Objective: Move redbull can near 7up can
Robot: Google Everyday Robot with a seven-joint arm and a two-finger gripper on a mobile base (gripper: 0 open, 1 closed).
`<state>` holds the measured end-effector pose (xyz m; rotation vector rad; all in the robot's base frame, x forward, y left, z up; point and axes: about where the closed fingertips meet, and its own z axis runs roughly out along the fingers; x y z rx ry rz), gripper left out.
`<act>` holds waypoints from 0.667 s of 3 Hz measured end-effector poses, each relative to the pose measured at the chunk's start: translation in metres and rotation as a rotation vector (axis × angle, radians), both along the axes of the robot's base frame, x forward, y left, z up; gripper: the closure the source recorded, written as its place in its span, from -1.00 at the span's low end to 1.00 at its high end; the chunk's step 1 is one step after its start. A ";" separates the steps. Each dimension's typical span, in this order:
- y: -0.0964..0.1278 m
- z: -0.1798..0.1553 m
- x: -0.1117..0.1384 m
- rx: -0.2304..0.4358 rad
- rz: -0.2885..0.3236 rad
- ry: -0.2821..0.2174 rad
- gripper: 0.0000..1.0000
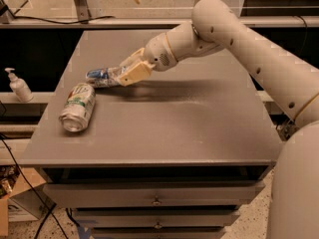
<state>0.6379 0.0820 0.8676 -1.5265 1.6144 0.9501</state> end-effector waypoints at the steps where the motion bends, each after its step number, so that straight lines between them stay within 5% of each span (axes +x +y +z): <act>1: -0.001 -0.013 -0.028 -0.007 0.037 0.054 0.67; 2: -0.004 -0.014 -0.041 0.006 0.036 0.068 0.21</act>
Offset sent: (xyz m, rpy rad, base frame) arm -0.0536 -0.0132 -0.0143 0.0233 0.0791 0.0215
